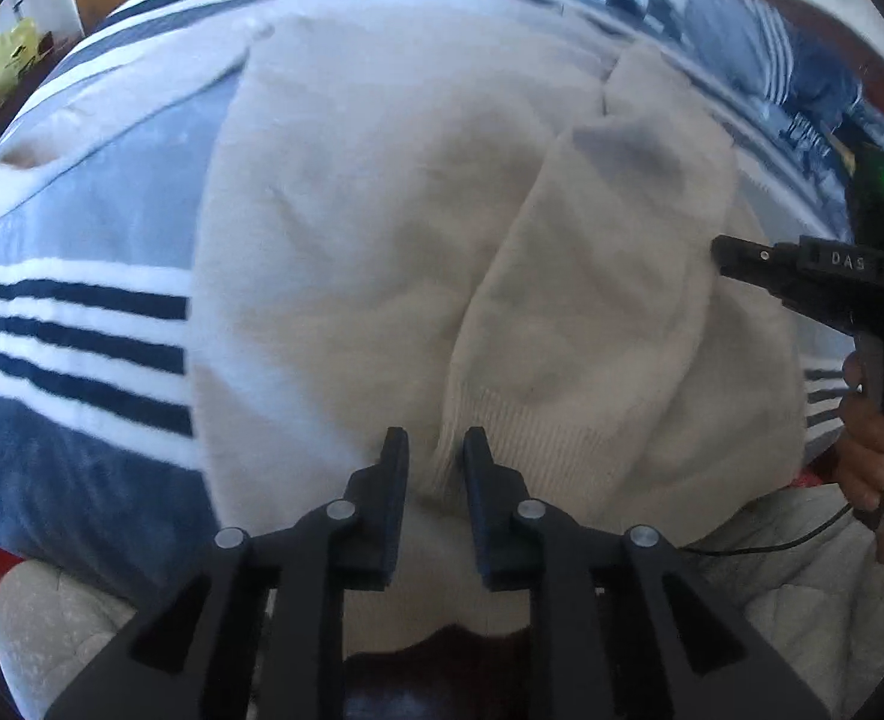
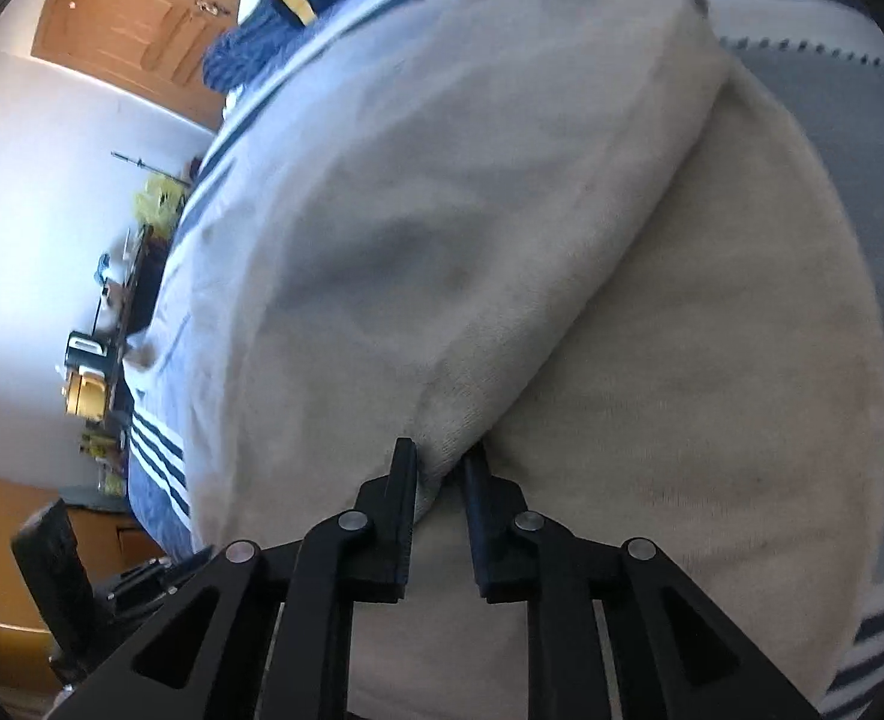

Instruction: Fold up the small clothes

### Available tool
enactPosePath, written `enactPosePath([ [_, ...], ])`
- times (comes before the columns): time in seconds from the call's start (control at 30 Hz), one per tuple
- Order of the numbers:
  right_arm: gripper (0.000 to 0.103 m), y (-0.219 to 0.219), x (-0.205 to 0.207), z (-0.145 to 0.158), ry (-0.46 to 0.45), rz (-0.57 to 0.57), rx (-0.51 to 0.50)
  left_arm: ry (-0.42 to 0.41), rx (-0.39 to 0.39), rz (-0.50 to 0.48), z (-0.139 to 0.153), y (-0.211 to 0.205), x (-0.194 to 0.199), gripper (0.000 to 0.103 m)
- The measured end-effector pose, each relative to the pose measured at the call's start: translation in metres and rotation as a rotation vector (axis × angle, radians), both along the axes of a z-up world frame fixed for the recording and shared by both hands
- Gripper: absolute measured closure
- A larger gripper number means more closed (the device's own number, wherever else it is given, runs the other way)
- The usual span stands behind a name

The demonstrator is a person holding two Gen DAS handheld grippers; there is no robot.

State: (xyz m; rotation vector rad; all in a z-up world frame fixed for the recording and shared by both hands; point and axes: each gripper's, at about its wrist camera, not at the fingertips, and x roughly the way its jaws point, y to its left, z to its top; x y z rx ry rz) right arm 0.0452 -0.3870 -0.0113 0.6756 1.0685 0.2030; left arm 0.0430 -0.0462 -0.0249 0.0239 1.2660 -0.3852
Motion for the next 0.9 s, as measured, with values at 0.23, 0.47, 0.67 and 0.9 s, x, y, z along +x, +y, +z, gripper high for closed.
enactPosePath([
  [0.23,0.042,0.048,-0.08,0.084,-0.225,-0.079,-0.119,-0.109,-0.111,0.159,0.024,0.06,-0.023,0.046],
  [0.47,0.017,0.12,-0.094,0.136,-0.316,-0.092,-0.209,-0.192,-0.19,0.286,0.053,0.102,-0.026,0.035],
  [0.67,0.015,0.172,-0.065,0.162,-0.338,-0.007,-0.33,-0.173,-0.294,0.492,0.065,0.17,-0.003,0.033],
  [0.9,0.015,0.208,-0.027,0.16,-0.322,0.07,-0.33,-0.134,-0.283,0.712,0.061,0.238,0.053,0.033],
])
